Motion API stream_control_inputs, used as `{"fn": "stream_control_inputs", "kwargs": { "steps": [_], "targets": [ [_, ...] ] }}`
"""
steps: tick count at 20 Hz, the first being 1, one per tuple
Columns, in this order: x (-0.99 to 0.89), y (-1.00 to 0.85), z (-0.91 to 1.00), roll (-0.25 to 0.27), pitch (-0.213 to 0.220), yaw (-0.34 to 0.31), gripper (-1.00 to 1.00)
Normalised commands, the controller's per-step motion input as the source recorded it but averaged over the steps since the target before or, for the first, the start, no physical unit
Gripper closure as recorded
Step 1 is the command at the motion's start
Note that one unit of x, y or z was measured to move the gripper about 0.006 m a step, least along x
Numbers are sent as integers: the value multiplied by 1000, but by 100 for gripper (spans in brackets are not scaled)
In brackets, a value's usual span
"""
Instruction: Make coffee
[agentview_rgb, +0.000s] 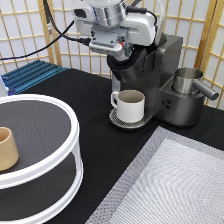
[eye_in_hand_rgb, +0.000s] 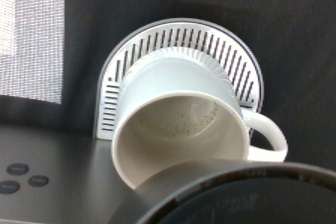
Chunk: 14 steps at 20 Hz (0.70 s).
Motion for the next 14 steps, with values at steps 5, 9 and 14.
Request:
{"fn": "stream_control_inputs", "kwargs": {
  "steps": [5,9,14],
  "targets": [
    [30,521,0,-51,0,-141,100],
    [0,329,0,-19,0,-131,100],
    [0,210,49,-14,-1,-144,-100]
  ]
}}
